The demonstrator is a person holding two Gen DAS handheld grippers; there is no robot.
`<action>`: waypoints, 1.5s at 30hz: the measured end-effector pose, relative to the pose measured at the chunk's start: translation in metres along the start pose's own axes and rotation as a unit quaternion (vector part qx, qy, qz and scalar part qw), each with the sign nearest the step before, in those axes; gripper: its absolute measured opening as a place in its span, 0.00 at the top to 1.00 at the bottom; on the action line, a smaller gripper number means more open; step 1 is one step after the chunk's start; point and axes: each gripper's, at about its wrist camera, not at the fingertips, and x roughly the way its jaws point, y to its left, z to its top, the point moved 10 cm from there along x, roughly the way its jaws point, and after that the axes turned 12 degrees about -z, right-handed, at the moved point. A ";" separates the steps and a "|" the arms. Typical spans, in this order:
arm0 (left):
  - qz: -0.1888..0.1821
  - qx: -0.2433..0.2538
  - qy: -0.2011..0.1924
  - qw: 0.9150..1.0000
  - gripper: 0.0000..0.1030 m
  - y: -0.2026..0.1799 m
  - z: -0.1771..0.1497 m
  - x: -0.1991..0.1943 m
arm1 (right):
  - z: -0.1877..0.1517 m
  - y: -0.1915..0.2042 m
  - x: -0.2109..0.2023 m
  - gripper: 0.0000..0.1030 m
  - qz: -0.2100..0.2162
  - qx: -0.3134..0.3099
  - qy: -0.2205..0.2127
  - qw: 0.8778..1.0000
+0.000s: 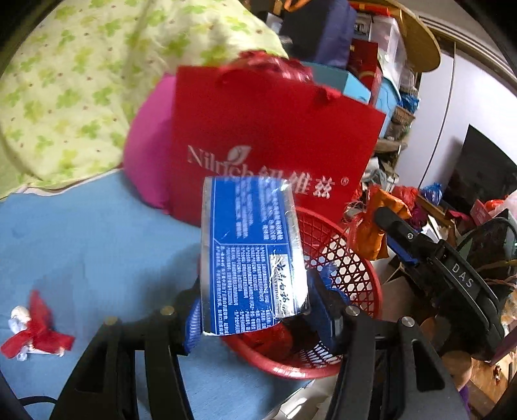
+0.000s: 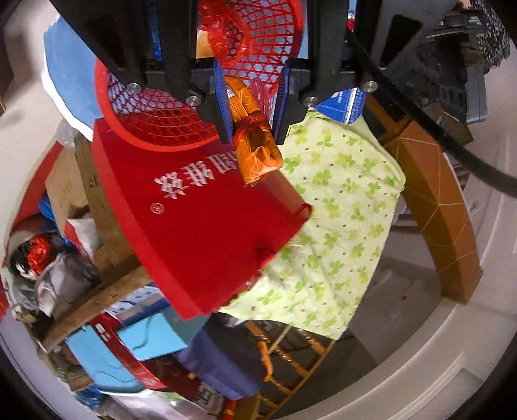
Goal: Collect trash
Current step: 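Open both grippers to drop the tin and orange wrapper into the basket, then move both open grippers back over the trash on the blanket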
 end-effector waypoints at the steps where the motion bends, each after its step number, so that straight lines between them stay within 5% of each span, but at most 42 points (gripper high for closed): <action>1: -0.002 -0.002 0.005 1.000 0.42 0.000 0.000 0.005 | -0.002 -0.004 0.003 0.73 -0.005 0.003 0.005 1.000; 13: 0.032 -0.036 0.005 0.999 0.34 0.044 -0.033 -0.027 | -0.018 -0.003 0.025 0.70 -0.023 0.000 0.047 0.999; 16: 0.050 -0.058 0.007 0.997 0.33 0.064 -0.050 -0.045 | -0.018 0.006 0.021 0.39 -0.022 -0.005 0.030 0.999; 19: 0.073 -0.078 0.006 0.994 0.33 0.082 -0.068 -0.065 | -0.017 0.016 0.016 0.36 -0.023 -0.024 0.008 0.999; 24: 0.120 -0.090 0.003 0.989 0.33 0.110 -0.102 -0.109 | -0.025 0.052 0.012 0.36 -0.015 -0.072 -0.016 0.997; 30: 0.182 -0.144 -0.007 0.973 0.33 0.168 -0.143 -0.170 | -0.052 0.134 -0.006 0.36 0.060 -0.145 -0.053 0.986; 34: 0.242 -0.169 -0.020 0.955 0.33 0.207 -0.170 -0.214 | -0.095 0.189 0.006 0.36 0.112 -0.177 -0.006 0.978; 38: 0.279 -0.185 -0.023 0.942 0.33 0.237 -0.186 -0.236 | -0.153 0.227 0.041 0.36 0.125 -0.199 0.086 0.968; 45: 0.285 -0.213 -0.016 0.934 0.33 0.262 -0.208 -0.243 | -0.248 0.255 0.116 0.37 0.101 -0.219 0.244 0.939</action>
